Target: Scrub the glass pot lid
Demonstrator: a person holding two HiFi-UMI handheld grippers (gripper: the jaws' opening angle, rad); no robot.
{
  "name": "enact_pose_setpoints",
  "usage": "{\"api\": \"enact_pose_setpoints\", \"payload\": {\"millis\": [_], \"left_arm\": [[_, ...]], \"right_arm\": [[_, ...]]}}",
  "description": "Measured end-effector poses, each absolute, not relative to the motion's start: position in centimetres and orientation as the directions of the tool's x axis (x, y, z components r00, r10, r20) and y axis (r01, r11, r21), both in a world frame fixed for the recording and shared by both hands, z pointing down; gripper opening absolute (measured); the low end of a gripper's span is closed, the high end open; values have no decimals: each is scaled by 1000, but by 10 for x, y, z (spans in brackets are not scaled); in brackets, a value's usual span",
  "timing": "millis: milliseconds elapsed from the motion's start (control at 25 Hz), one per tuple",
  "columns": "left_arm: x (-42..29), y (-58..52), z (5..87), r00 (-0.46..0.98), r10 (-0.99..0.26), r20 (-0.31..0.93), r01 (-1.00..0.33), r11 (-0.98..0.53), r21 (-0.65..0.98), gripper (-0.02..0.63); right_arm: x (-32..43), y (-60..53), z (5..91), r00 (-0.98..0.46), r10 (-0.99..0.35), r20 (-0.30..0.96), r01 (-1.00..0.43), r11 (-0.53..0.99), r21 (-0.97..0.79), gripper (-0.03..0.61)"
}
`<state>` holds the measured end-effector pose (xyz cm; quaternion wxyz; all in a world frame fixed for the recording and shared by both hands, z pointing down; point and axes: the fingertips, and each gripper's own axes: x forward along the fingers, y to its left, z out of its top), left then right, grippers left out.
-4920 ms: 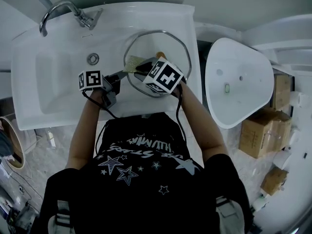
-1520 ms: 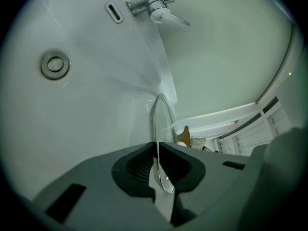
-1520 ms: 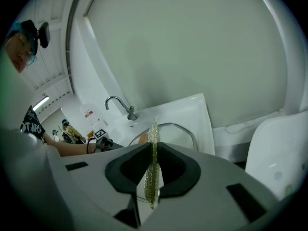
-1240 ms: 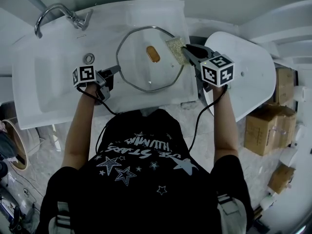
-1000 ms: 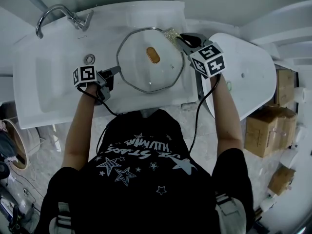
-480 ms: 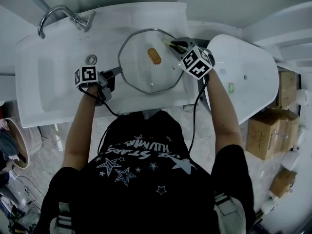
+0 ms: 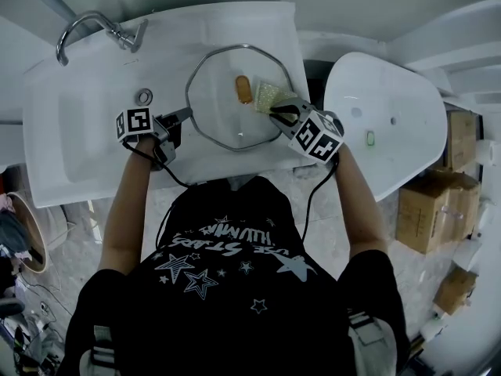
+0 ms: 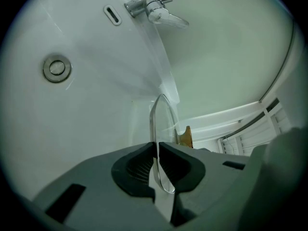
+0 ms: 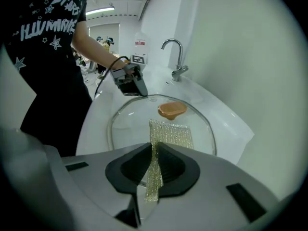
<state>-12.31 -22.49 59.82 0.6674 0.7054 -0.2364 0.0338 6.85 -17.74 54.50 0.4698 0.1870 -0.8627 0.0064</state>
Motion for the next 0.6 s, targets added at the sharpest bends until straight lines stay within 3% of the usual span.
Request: {"api": "enact_pose_setpoints", "payload": {"millis": [600], "left_arm": [[-123,-226,599,881,-297,368,-384,5,923,40]], "right_arm": [[55,-118,524,-586,-132,800,-282,958,-49,44]]}}
